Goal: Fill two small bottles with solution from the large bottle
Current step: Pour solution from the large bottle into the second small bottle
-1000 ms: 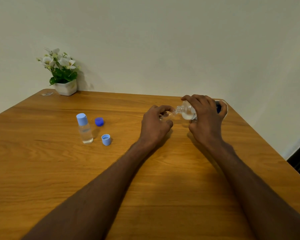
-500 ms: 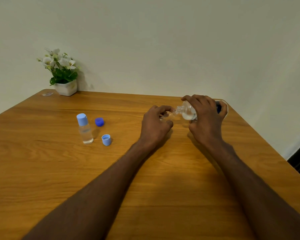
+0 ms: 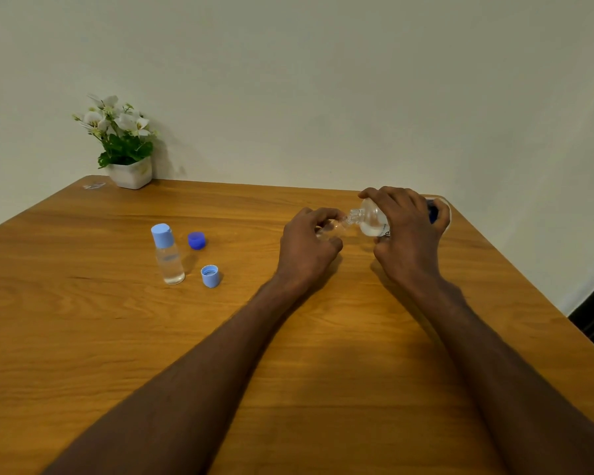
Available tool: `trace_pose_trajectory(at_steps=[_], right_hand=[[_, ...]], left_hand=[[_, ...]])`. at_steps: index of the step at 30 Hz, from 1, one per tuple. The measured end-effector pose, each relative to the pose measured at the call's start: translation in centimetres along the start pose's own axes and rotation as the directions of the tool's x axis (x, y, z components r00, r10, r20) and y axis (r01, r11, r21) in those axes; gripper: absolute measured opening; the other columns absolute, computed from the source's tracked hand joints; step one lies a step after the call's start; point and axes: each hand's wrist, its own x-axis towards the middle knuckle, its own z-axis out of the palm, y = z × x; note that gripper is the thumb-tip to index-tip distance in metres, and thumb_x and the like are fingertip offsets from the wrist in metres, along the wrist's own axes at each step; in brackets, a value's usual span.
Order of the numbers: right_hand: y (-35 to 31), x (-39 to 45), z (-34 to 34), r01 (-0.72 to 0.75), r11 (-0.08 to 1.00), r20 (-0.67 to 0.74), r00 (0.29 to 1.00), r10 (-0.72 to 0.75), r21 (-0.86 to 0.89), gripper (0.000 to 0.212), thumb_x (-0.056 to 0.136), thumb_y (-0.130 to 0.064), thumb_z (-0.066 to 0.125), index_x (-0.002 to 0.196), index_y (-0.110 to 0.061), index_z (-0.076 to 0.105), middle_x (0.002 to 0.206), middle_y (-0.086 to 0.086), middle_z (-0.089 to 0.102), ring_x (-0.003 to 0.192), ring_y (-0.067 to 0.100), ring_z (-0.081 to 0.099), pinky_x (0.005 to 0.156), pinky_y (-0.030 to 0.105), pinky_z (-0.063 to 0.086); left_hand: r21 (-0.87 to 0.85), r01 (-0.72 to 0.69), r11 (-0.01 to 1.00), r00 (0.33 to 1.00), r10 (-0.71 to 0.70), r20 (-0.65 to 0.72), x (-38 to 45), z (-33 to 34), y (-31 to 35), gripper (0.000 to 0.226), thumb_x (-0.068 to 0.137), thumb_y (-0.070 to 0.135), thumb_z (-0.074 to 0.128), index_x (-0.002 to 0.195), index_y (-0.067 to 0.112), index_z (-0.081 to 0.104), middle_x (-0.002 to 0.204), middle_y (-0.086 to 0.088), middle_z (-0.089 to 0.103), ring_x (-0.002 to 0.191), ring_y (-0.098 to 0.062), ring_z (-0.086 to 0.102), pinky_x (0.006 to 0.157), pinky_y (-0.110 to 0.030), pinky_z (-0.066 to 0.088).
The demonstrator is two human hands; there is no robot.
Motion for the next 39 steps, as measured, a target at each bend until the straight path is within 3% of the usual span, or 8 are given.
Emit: trace_pose_trajectory(at_steps=[25,39], right_hand=[[-0.27,-0.11,-0.2,-0.004,1.0,-0.006,1.0,0.004,-0.01,0.088,0.067,0.003,0.075,0.141,-0.039,0.054,0.142,-0.008,0.055,0.14,0.02,0.042,0.117,0.058,0.016],[-0.14,-0.04,-0.09,-0.003,1.0,0.001,1.0,0.003,0.01,0.088,0.067,0.004,0.075,0.142,-0.038,0.054,0.142,-0.008,0.055,0.14,0.021,0.042,0.116,0.063,0.019]], left_hand=[[-0.01,-0.006,1.0,1.0,0.006,-0.003,0.13,0.14,-0.32,0.047,0.082,0.008,0.078,0.126,0.023,0.073,0.119,0.001,0.066,0.107,-0.011,0.064,0.091,-0.037,0.06],[0.012,-0.016,1.0,1.0,0.016,-0.002,0.07,0.15,-0.24,0.048,0.082,0.009,0.077,0.128,0.021,0.072,0.119,0.001,0.066,0.106,-0.011,0.064,0.094,-0.038,0.059]])
